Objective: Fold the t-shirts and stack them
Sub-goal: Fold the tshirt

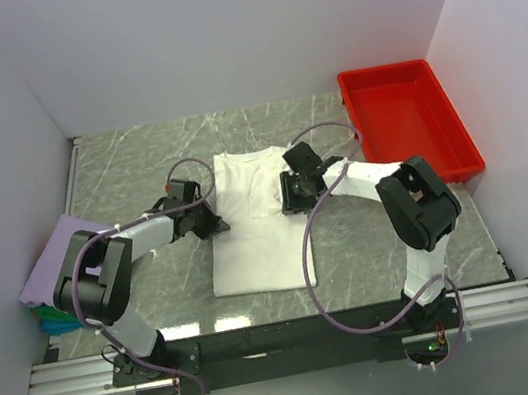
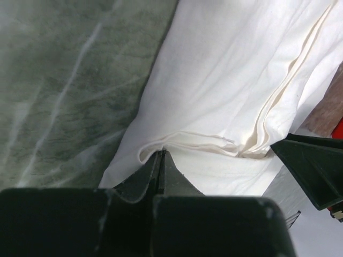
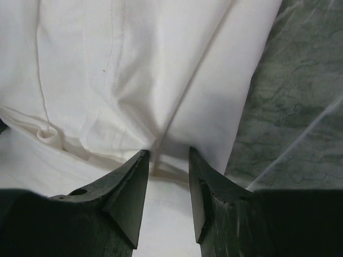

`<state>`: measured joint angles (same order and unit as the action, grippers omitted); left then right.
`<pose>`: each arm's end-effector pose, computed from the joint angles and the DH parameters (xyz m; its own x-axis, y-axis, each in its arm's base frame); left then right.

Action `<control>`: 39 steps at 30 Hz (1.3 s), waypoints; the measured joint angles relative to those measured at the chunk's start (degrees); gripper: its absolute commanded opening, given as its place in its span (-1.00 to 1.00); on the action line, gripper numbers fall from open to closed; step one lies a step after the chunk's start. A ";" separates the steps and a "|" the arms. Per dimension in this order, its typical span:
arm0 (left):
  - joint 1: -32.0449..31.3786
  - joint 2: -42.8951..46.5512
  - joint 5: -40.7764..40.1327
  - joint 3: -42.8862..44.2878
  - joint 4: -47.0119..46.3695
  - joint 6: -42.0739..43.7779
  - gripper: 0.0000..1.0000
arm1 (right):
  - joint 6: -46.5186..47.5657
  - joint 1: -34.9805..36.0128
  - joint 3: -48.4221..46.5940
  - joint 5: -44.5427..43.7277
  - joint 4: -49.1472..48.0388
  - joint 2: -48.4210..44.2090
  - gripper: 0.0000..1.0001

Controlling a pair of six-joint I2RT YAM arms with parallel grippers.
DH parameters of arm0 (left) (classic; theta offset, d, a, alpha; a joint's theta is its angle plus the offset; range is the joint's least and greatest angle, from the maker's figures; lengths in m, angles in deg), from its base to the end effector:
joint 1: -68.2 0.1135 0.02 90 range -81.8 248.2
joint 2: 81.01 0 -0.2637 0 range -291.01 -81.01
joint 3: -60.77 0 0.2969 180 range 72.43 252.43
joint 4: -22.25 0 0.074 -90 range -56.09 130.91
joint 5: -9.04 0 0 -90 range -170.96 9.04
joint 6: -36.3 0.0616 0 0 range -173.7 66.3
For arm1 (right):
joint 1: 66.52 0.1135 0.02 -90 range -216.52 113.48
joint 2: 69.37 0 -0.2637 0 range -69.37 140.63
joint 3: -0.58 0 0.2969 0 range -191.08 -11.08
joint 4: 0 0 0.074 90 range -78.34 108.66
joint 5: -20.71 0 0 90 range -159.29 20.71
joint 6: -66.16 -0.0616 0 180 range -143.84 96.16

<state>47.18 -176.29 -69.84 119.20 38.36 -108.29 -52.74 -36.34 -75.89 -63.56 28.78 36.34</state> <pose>0.3344 -0.1412 0.0907 -0.8070 -0.5466 -0.2236 -0.3405 0.7399 -0.5802 0.3618 0.2175 0.1076 -0.9058 0.0295 -0.4227 -0.1236 0.9358 0.3301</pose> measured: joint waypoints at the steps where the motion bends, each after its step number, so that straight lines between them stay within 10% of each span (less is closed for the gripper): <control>1: 0.26 0.00 0.00 0.20 0.31 0.11 -0.99 | 0.07 -0.28 -0.31 0.28 0.02 0.20 -0.14; 16: 3.45 5.92 -0.26 3.56 3.96 1.36 -0.76 | -0.72 -4.81 3.34 1.73 1.01 -10.86 -0.13; 39: -1.49 38.75 0.96 -18.91 13.27 0.28 -0.36 | -16.83 9.79 35.91 10.21 -3.98 -41.90 -0.14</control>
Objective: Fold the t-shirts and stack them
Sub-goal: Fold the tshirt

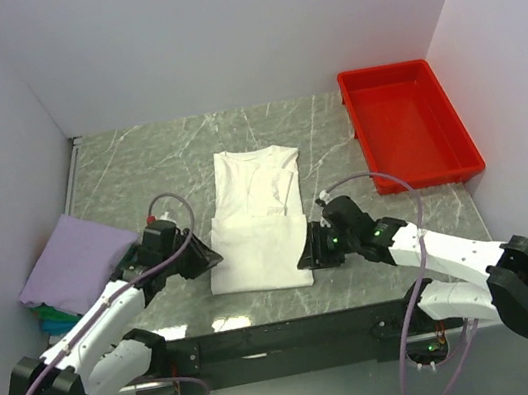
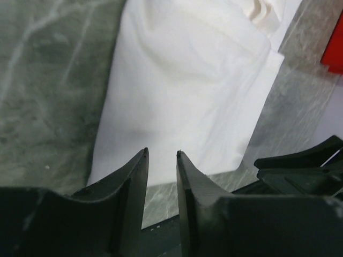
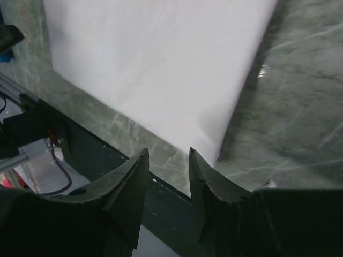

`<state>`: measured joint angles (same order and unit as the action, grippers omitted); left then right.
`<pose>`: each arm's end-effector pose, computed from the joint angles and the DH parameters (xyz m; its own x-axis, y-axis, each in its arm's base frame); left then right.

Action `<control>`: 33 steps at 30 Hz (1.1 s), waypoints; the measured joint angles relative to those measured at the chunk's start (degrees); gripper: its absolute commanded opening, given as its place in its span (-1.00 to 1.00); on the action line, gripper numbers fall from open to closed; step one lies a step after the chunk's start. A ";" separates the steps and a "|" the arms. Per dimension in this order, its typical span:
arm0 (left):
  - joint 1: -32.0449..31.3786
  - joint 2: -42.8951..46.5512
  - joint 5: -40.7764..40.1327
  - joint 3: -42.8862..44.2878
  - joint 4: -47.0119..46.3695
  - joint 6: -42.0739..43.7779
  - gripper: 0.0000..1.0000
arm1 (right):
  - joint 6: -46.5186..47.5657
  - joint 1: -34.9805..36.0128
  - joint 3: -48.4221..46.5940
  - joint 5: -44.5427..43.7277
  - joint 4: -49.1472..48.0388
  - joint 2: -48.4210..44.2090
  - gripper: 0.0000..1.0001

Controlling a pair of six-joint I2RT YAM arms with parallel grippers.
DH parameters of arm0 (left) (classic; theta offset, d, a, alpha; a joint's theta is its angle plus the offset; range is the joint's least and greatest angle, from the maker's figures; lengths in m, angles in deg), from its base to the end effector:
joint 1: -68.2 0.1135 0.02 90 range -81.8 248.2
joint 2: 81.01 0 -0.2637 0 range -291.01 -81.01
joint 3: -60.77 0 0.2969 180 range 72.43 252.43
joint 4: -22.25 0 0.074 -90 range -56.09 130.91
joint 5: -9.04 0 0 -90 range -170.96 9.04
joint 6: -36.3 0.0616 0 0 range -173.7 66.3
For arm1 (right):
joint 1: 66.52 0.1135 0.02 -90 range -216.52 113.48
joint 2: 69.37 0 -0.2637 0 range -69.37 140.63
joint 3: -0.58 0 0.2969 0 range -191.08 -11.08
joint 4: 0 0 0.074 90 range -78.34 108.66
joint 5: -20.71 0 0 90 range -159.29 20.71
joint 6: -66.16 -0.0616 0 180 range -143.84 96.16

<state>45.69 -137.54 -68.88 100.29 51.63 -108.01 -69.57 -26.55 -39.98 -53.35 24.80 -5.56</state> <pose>0.2270 -0.1080 0.1494 -0.8026 -0.5271 -0.2793 -0.2471 0.7199 -0.6486 0.1926 0.1835 0.1338 -0.9409 0.1097 -0.3204 -0.1212 0.7742 0.6212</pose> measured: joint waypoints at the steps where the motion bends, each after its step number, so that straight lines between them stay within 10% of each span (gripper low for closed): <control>1: -1.11 0.79 0.02 -0.37 0.39 -0.48 -0.40 | -0.42 0.48 -0.02 0.31 -0.28 -0.20 -0.14; 24: -11.52 7.54 -12.33 -8.50 13.31 -14.34 -0.60 | -2.86 2.45 6.34 3.56 -1.31 2.71 -0.14; 33: -11.52 11.21 -15.32 -7.89 16.02 -16.83 -0.05 | -5.38 2.45 7.65 1.60 -0.87 -1.01 -0.13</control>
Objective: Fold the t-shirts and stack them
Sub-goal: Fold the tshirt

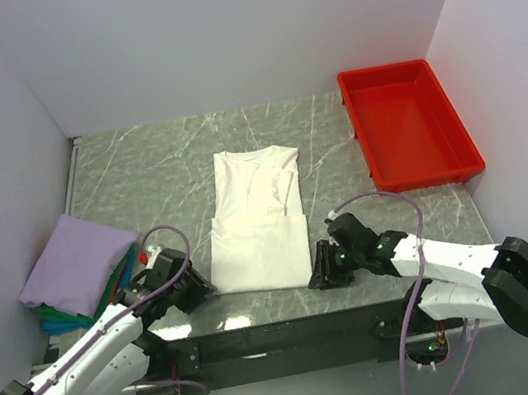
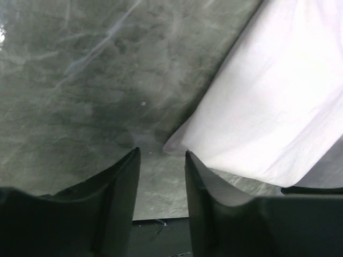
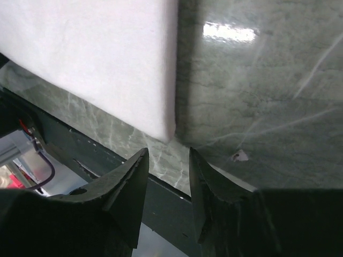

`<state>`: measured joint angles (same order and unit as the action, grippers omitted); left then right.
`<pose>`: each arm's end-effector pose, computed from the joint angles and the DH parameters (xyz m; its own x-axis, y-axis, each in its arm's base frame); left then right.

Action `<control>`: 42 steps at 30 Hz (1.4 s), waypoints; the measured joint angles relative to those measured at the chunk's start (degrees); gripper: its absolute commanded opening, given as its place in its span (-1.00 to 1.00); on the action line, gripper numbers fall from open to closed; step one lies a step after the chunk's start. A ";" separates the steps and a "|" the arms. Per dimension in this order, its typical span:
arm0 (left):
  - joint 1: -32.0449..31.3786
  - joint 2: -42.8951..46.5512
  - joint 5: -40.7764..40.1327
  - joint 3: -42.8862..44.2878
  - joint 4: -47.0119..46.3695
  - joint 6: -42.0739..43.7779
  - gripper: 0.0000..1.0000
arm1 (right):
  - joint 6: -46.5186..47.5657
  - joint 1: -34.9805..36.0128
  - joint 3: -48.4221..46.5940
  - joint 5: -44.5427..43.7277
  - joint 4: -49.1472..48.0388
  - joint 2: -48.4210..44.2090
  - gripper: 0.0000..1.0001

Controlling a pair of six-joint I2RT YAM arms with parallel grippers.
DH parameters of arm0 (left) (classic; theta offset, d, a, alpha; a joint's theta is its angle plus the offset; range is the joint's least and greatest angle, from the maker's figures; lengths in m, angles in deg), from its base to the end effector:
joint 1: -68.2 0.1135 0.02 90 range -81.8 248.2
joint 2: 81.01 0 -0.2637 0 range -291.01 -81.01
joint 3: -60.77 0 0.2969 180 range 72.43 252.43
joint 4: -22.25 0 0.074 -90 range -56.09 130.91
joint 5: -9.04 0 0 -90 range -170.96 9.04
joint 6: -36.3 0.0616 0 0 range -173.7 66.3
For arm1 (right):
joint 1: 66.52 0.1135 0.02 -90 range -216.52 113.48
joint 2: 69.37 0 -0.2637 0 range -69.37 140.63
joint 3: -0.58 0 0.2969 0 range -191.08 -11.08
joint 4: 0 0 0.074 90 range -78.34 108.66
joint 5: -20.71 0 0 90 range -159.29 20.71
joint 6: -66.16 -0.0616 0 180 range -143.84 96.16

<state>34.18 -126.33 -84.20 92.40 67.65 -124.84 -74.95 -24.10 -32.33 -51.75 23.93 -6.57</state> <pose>0.1616 -0.1049 0.1145 -0.7357 -0.6433 -0.2119 -0.5002 0.7270 -0.4704 0.1611 0.1724 0.0929 -0.9770 0.1126 -0.1813 -0.0225 0.7904 0.6122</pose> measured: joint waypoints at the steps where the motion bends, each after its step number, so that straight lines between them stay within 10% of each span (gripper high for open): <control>1: 0.00 0.20 0.09 0.00 -0.28 0.00 0.00 | -0.33 0.00 0.39 -0.04 -0.07 0.00 -0.13; 18: -0.04 -0.92 0.42 -3.96 -9.68 -0.44 -0.43 | -6.27 0.00 5.20 -0.37 -11.08 0.24 -0.17; 30: -2.25 -0.87 0.57 -5.84 -13.31 -1.14 -0.99 | -6.97 0.00 6.16 -3.39 -10.97 -0.39 -1.00; 42: -7.48 7.85 1.97 -6.10 -8.07 -3.08 -0.99 | -5.60 -0.02 9.57 -4.04 -1.73 -16.20 -1.00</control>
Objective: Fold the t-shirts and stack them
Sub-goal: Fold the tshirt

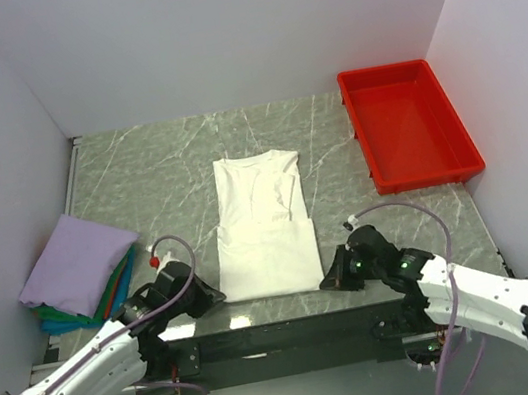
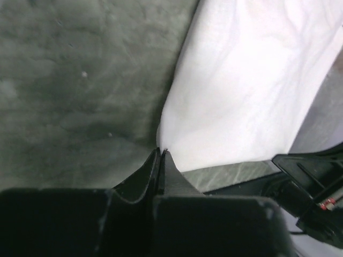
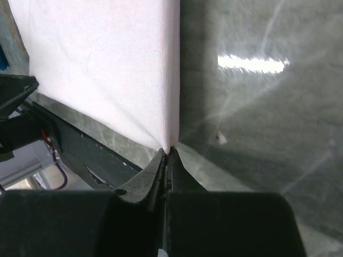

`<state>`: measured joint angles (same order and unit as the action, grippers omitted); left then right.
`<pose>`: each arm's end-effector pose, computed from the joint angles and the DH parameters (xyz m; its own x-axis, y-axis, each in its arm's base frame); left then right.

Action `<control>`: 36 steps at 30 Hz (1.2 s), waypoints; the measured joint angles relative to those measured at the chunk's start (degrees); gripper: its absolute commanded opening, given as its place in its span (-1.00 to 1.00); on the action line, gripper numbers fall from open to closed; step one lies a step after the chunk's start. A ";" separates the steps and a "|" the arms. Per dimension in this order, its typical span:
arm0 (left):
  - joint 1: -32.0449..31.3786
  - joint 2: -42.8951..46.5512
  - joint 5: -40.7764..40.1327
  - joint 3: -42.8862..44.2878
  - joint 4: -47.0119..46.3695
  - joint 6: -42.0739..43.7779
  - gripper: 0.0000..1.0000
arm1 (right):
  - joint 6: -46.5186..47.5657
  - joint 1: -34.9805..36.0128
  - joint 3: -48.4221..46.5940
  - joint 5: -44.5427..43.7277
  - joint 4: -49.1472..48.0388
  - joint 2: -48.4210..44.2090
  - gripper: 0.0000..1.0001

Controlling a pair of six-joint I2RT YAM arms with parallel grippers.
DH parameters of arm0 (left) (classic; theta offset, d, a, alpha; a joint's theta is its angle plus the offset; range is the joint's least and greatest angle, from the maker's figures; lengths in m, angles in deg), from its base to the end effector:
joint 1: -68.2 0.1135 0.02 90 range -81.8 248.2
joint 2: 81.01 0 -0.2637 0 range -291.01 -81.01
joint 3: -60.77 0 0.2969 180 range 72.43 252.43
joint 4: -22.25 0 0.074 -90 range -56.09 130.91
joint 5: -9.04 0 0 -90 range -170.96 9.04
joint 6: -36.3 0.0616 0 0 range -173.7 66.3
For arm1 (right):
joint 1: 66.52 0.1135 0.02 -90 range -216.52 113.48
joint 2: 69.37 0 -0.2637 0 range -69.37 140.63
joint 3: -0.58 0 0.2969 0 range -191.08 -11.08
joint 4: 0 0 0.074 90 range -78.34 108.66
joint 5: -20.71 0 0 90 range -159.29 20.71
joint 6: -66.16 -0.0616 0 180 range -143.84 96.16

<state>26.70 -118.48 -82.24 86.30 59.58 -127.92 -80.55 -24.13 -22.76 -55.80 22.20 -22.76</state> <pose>0.1430 -0.1246 0.1098 -0.7813 -0.5933 -0.1937 -0.3690 0.6895 -0.6233 0.1421 0.1492 0.0924 -0.9380 0.2444 -0.2459 0.0140 0.7354 0.6775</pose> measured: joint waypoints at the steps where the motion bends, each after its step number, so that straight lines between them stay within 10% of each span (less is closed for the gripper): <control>1: -0.35 0.70 0.20 0.00 0.37 -0.17 -0.99 | 0.00 0.00 0.52 0.13 1.07 -1.73 -1.00; 13: -2.10 -0.37 0.85 4.07 2.58 0.94 -0.99 | 2.54 -0.07 -4.46 -1.31 12.81 -8.76 -1.00; 36: 18.36 -37.62 7.34 46.62 -1.40 18.49 -0.99 | 18.91 -23.28 -43.80 4.13 12.28 26.71 -1.00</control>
<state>45.06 -156.10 -74.89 132.92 58.18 -109.43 -61.64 -47.40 -66.56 -51.66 34.48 3.95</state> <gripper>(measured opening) 0.013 0.009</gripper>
